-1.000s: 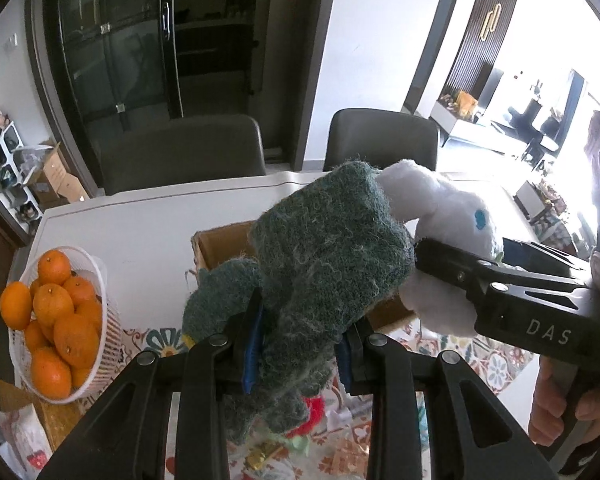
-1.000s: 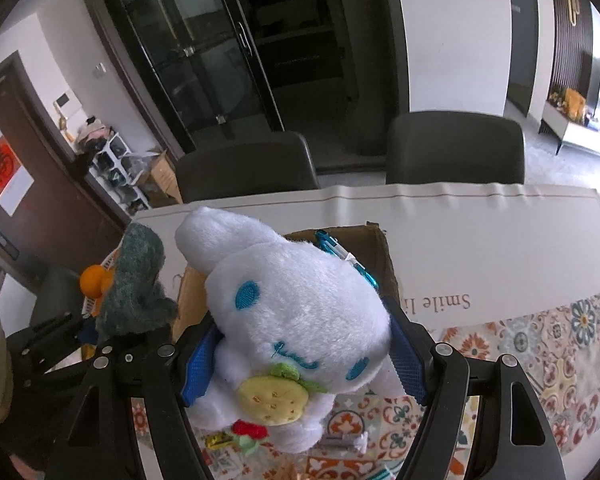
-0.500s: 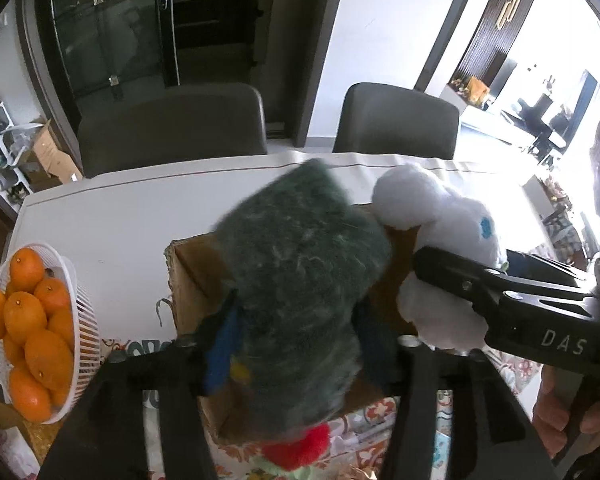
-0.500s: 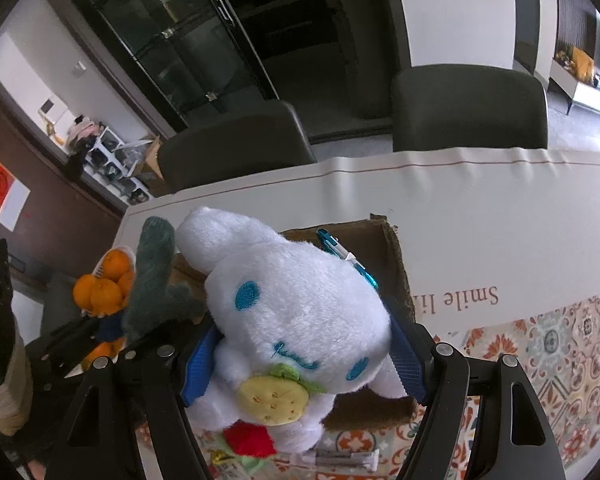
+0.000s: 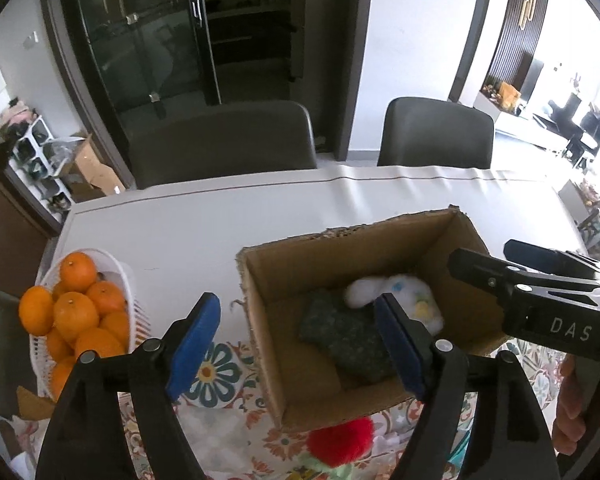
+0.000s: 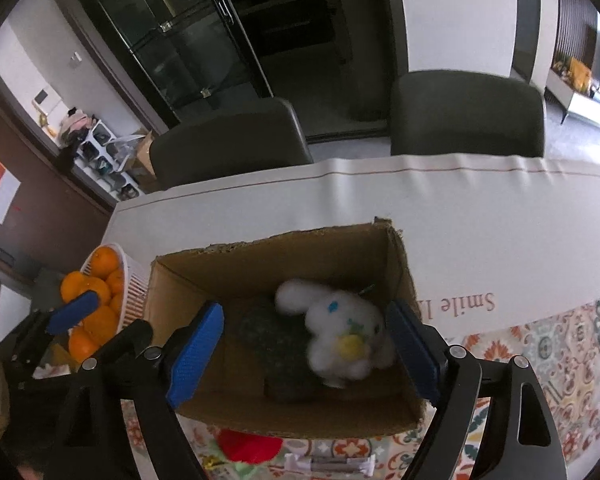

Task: Organize soft objects
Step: 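Withdraw both tools from the box toward the remaining items on the runner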

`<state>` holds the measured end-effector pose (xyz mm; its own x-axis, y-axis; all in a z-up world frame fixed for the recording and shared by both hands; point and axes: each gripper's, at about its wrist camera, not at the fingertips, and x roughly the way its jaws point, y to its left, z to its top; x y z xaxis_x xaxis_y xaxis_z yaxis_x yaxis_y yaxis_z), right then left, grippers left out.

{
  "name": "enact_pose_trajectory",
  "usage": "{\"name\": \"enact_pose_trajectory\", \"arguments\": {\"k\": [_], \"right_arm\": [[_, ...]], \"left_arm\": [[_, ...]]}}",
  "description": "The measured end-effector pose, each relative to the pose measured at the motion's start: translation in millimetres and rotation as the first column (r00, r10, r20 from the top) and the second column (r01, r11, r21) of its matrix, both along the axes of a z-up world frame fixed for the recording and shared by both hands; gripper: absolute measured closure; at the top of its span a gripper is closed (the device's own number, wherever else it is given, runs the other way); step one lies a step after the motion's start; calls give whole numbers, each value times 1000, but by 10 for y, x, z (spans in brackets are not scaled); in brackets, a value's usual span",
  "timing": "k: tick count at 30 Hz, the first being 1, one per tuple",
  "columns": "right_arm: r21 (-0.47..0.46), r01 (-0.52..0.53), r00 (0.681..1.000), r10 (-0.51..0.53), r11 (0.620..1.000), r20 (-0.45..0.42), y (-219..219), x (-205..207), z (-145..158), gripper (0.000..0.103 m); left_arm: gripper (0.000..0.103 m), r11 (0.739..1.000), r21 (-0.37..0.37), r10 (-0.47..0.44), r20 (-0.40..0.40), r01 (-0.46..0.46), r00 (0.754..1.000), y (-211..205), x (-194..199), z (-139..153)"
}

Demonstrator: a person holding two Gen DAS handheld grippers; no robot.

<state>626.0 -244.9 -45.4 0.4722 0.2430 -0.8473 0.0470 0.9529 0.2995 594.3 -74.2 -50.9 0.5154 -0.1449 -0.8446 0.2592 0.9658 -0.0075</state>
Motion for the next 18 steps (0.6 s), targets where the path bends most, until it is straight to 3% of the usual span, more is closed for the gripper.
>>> {"name": "enact_pose_trajectory", "arguments": {"k": [18], "right_arm": [[-165, 59, 996, -47, 985, 77, 96, -686, 366, 18]], "left_arm": [[24, 999, 14, -38, 30, 37, 999, 113, -671, 127]]}}
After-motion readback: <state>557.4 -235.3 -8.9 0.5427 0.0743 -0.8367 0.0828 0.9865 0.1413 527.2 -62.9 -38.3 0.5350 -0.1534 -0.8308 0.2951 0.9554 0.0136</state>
